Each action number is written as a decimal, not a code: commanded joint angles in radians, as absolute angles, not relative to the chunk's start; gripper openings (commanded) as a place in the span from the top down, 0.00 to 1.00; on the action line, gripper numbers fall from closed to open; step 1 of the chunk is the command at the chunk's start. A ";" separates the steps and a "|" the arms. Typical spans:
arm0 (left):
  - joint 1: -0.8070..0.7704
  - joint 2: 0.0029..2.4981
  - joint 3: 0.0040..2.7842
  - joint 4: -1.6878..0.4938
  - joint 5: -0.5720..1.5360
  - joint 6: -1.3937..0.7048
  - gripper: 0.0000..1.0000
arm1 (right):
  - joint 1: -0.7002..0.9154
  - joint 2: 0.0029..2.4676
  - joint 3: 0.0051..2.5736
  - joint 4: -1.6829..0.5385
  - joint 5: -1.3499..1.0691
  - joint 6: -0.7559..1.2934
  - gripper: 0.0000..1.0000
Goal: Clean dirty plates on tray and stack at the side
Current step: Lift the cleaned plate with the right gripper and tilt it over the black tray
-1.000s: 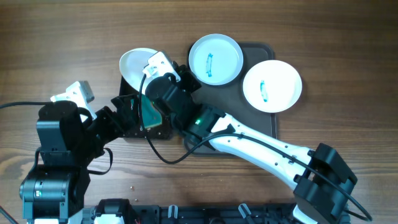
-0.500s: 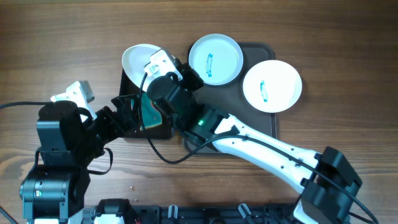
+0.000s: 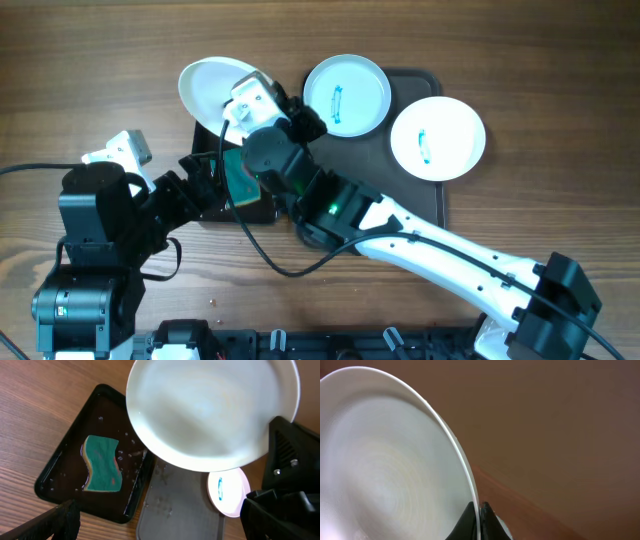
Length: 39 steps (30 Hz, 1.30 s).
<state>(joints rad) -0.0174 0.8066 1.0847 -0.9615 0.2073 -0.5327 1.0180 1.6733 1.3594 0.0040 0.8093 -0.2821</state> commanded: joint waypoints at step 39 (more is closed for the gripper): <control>-0.013 0.808 1.103 -0.959 0.220 -0.527 0.00 | 1.053 1.654 1.377 0.171 0.948 -0.536 0.96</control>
